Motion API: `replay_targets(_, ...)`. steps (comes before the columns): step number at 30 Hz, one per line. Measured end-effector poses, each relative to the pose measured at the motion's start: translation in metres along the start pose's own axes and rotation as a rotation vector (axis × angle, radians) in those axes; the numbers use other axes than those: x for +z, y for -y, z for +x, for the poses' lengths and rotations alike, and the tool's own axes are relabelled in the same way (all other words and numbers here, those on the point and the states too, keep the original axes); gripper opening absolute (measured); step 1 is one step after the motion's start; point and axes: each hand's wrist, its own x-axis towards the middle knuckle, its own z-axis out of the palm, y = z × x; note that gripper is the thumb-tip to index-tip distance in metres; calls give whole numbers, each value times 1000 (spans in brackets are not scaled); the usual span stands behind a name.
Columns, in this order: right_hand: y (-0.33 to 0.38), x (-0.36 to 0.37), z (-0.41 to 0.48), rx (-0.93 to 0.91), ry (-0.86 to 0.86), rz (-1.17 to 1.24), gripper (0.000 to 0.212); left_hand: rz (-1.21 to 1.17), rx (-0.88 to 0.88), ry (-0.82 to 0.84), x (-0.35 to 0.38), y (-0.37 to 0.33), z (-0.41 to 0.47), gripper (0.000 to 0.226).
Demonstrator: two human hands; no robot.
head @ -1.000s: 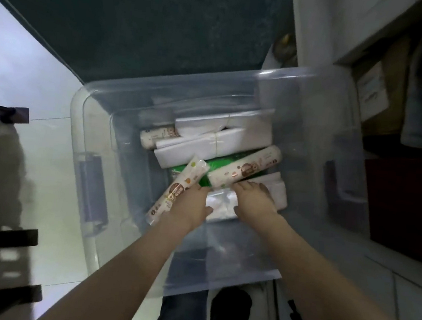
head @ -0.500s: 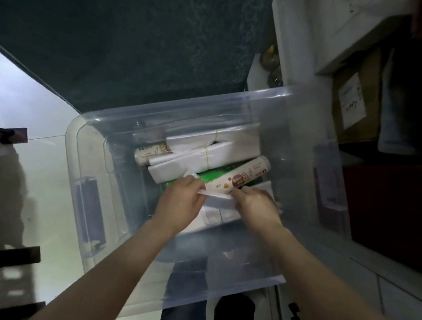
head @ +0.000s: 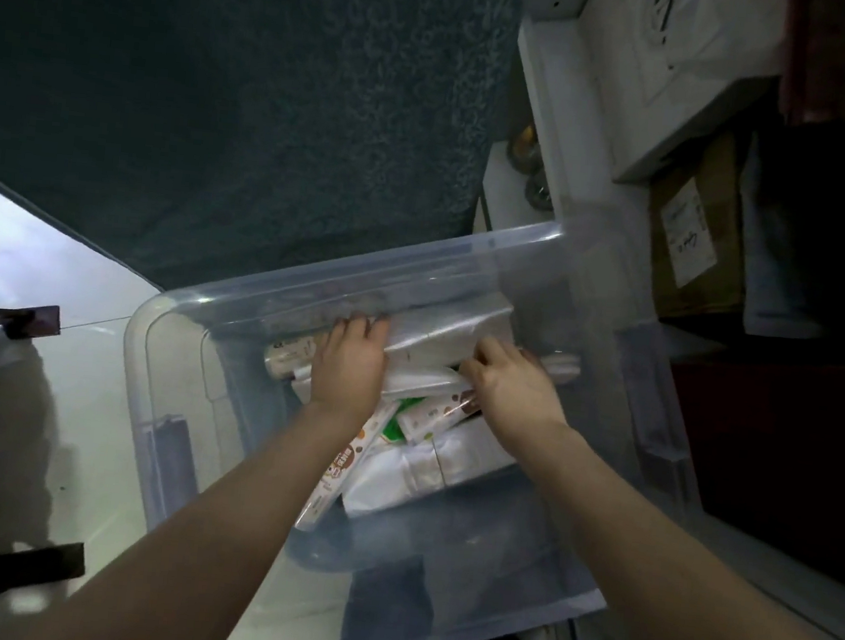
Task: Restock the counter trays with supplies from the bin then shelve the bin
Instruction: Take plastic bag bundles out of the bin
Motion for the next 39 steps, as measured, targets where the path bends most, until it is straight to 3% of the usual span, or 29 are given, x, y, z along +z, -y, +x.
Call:
replay_targets(5, 2, -8, -12, -59, -44, 6, 26, -23, 32, -47, -6, 1, -2, 25)
replay_targets(10, 11, -26, -31, -100, -64, -34, 11, -185, 214, -120, -33, -6, -25, 16)
replay_targets(15, 14, -43, -57, -136, -3, 59, 21, -389, 196, 10, -66, -24, -62, 17)
replay_targets(21, 12, -79, -104, -106, -86, 182, 27, -452, 378, 88, -114, -43, -94, 12)
replay_targets(26, 11, -121, -156, -90, -256, 89, 22, -244, 511, 119, -160, -57, -116, 42)
replay_targets(30, 11, -157, -202, -57, -363, 60, 17, -108, 653, 51, -204, -76, -140, 62)
replay_targets(34, 10, -206, -253, -49, -321, 121, 24, -236, 759, 110, -251, -97, -159, 61)
replay_targets(39, 6, -262, -326, 142, -317, 204, 29, -364, 979, 93, -310, -152, -181, 67)
